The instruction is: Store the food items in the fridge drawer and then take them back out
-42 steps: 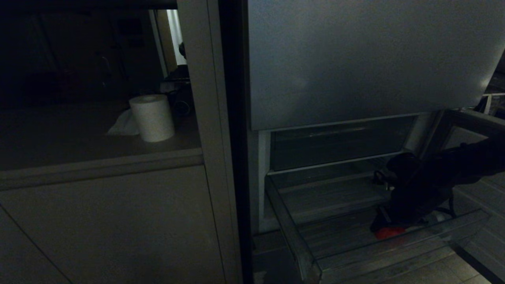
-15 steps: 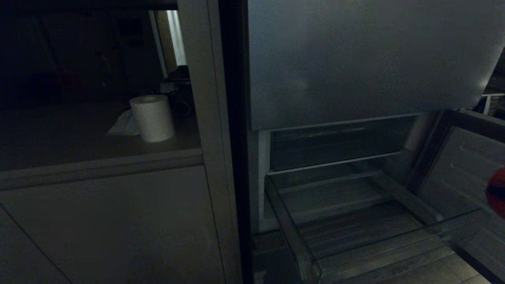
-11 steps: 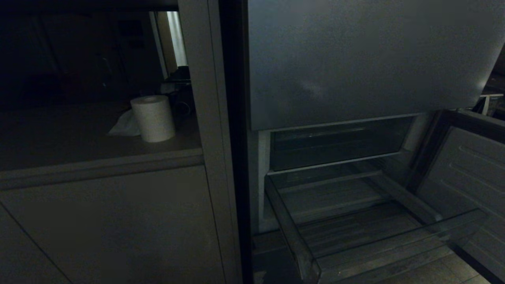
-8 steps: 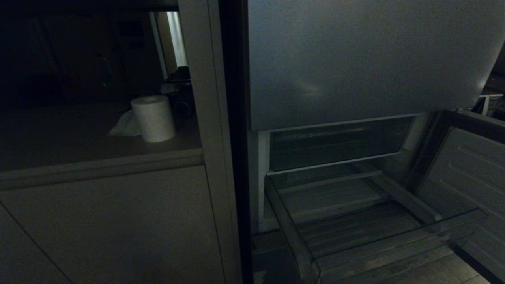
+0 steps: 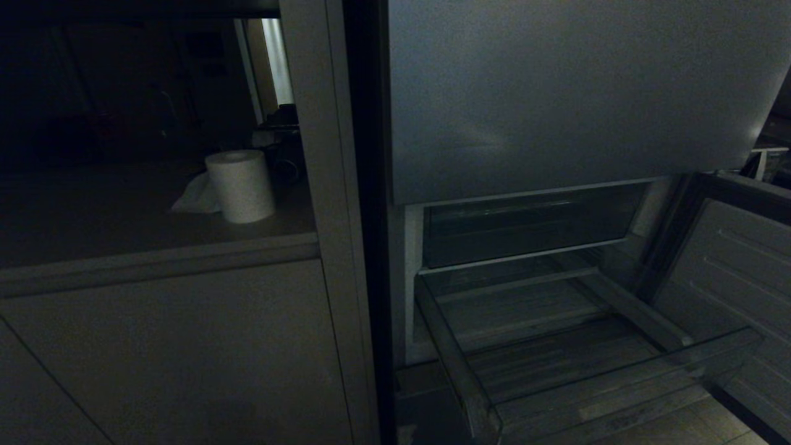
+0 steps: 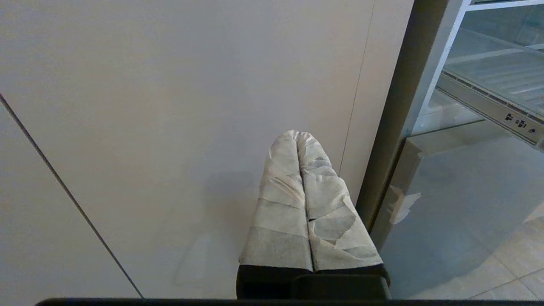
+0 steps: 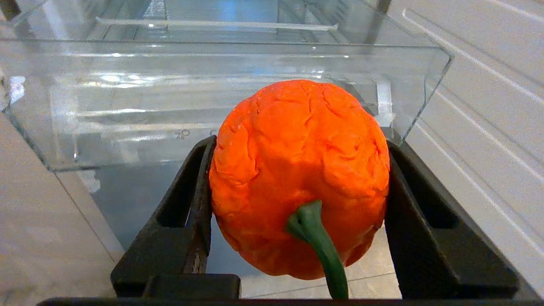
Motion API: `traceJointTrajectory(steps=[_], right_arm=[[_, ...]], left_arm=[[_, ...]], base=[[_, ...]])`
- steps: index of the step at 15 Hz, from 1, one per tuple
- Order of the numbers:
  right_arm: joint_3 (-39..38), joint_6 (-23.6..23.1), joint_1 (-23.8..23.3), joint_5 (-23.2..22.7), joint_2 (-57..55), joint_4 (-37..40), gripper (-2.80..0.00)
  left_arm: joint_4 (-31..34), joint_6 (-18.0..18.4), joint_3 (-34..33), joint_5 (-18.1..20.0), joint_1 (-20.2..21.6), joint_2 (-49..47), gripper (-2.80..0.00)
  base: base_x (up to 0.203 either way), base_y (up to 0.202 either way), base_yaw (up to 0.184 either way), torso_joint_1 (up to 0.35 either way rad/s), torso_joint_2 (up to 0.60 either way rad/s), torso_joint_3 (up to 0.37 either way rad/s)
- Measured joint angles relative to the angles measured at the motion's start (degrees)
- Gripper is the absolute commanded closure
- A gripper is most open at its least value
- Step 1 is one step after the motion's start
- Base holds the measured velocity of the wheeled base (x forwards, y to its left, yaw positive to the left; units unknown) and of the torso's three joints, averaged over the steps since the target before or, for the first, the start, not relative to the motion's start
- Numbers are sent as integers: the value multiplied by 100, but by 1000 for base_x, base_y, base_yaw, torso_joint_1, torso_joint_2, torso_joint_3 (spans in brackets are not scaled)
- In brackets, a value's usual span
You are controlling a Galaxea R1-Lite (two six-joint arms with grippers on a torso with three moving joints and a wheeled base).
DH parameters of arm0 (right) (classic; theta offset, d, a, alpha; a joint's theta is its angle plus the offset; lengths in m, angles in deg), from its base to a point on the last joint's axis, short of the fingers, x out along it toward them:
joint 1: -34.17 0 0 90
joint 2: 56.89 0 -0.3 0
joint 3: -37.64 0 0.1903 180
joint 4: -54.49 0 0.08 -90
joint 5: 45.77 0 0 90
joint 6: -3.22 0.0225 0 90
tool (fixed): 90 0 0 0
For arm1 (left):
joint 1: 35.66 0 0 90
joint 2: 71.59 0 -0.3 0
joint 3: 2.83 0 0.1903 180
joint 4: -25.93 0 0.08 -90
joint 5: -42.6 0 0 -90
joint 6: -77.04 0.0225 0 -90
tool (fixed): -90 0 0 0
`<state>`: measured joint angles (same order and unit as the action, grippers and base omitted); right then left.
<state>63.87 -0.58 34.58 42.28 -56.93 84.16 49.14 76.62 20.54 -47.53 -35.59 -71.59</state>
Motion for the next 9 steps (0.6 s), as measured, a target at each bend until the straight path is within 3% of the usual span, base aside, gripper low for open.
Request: traceJointTrajectory(steps=[2, 9], right_arm=[[-44, 314, 0, 150, 11, -104, 0], [-98, 356, 0, 173, 17, -223, 0]], left_arm=[[0, 0, 0, -2, 0, 0, 0], [0, 0, 0, -2, 0, 0, 0]], base=[[0, 0, 0, 0, 0, 0], [0, 0, 0, 0, 0, 0]])
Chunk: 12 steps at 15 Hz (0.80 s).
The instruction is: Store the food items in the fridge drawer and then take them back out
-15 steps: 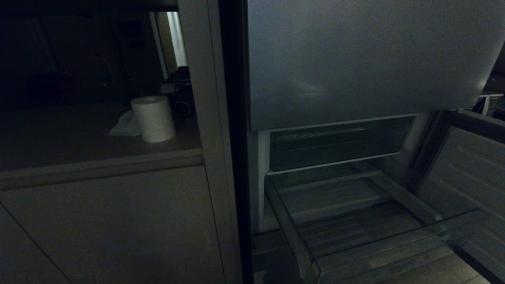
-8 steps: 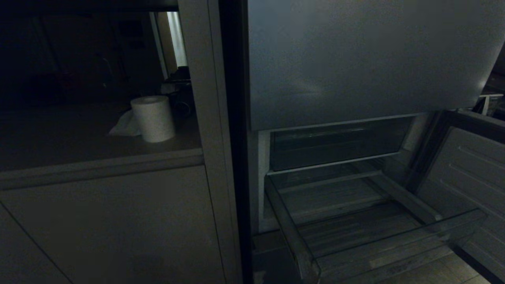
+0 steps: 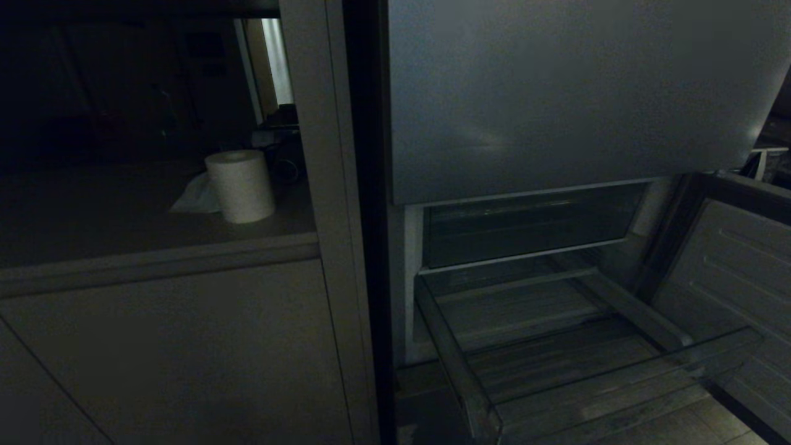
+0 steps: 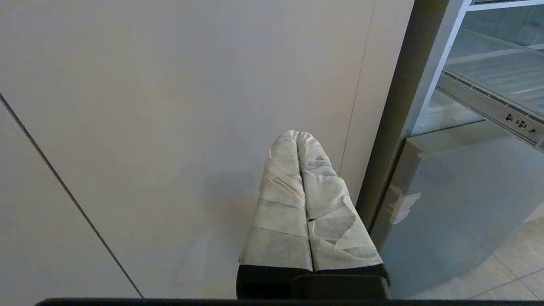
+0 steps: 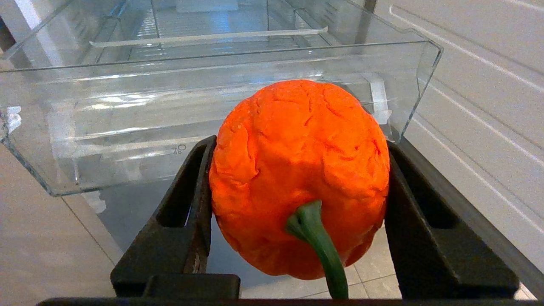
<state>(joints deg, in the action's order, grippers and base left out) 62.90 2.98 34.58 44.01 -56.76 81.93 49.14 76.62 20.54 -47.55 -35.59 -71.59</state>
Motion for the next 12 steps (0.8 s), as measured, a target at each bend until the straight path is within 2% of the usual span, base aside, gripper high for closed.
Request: traceJointTrajectory(steps=[9, 12], right_arm=[[-5, 2, 0, -1, 0, -2, 0], [-5, 2, -1, -2, -2, 0, 0]], left_arm=[[0, 0, 0, 0, 0, 0, 0], [0, 0, 0, 0, -5, 0, 0]], base=[[0, 0, 0, 0, 0, 0], [1, 7, -112, 3, 3, 4]])
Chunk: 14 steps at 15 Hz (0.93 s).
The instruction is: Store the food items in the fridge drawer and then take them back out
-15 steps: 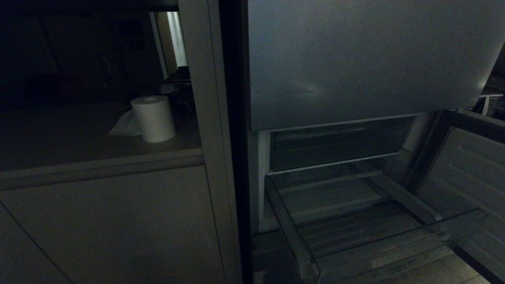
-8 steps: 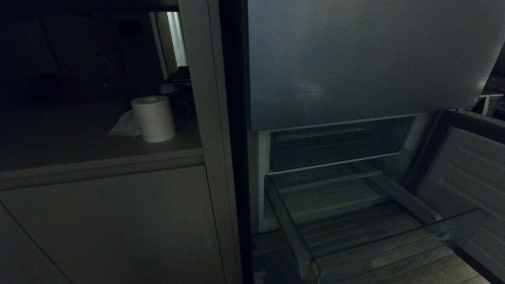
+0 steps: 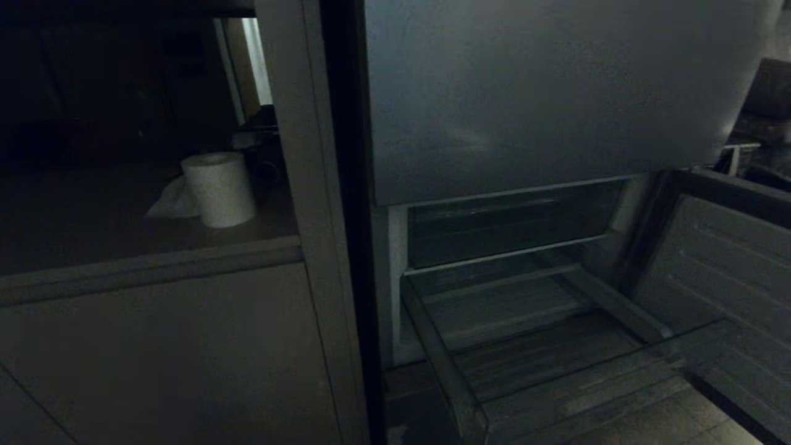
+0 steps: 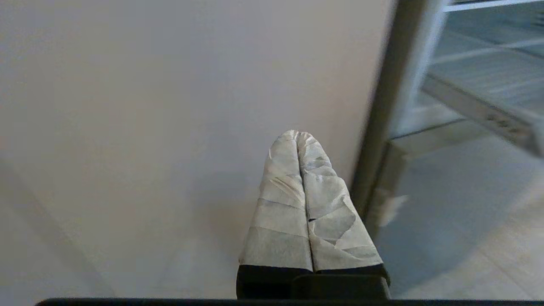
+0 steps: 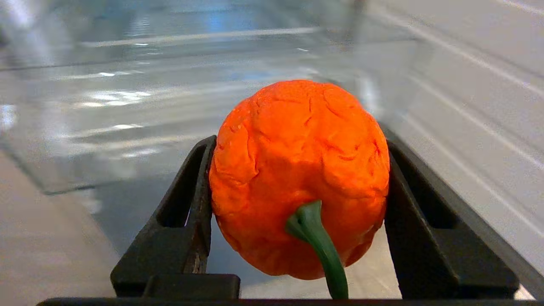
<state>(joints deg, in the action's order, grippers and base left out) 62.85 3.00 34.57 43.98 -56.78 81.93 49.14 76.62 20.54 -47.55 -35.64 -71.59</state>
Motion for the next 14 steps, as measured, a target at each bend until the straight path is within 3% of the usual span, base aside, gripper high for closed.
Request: traceJointTrajectory(steps=[14], right_arm=[[0, -39, 1, 2, -1, 2, 0]], left_arm=[[0, 0, 0, 0, 2, 0, 0]], base=[[0, 8, -170, 2, 3, 2]])
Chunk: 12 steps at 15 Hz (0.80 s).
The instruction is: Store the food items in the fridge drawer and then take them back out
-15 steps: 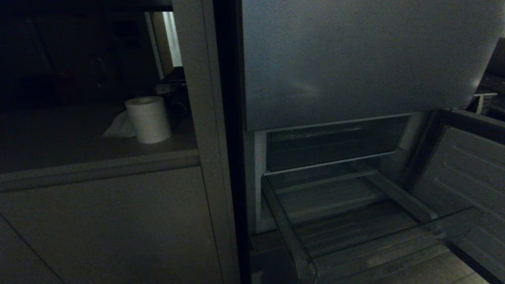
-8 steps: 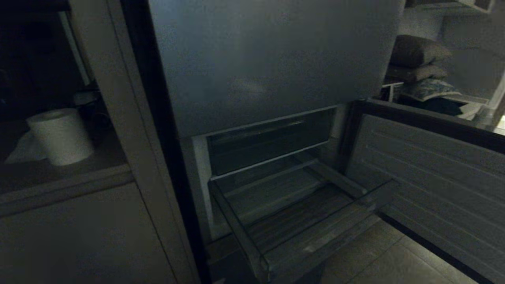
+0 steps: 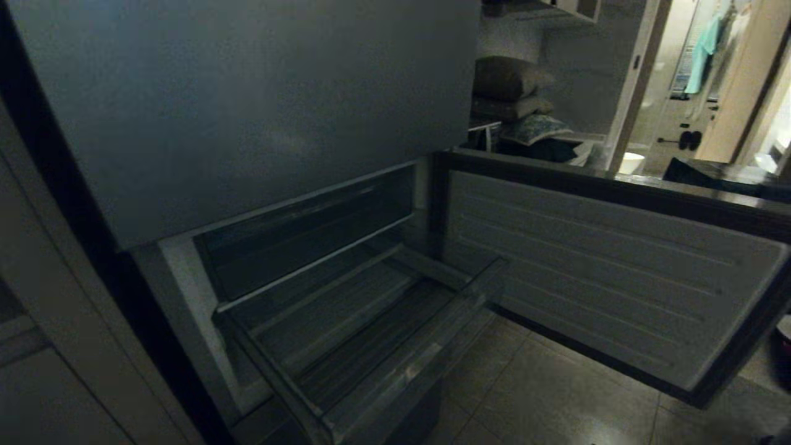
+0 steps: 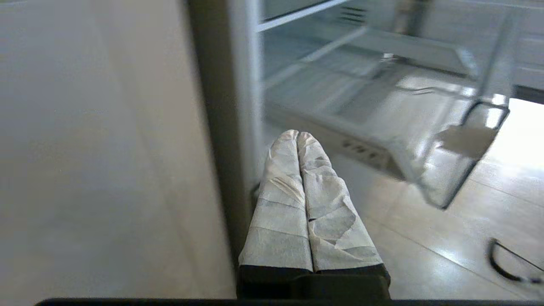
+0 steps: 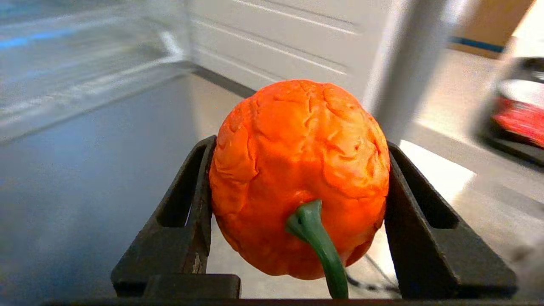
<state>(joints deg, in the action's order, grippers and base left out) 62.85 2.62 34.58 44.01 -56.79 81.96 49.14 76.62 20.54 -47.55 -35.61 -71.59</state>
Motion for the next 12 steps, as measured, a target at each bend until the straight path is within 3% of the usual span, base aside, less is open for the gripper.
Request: traceJointTrajectory(steps=[5, 8, 10, 12], right_arm=[[204, 9, -6, 152, -48, 39, 0], [800, 757, -103, 733, -711, 44, 0], [1296, 1378, -537, 1076, -1490, 32, 0], [1693, 1723, -1513, 1043, -2233, -42, 0]], left_arm=[[0, 0, 0, 0, 5, 0, 0], [0, 0, 0, 2, 5, 0, 0], [0, 0, 0, 0, 0, 0, 0], [0, 0, 0, 0, 0, 0, 0]], base=[[0, 1, -15, -1, 0, 1], [0, 0, 0, 0, 0, 0], [0, 0, 0, 0, 0, 0], [0, 0, 0, 0, 0, 0]])
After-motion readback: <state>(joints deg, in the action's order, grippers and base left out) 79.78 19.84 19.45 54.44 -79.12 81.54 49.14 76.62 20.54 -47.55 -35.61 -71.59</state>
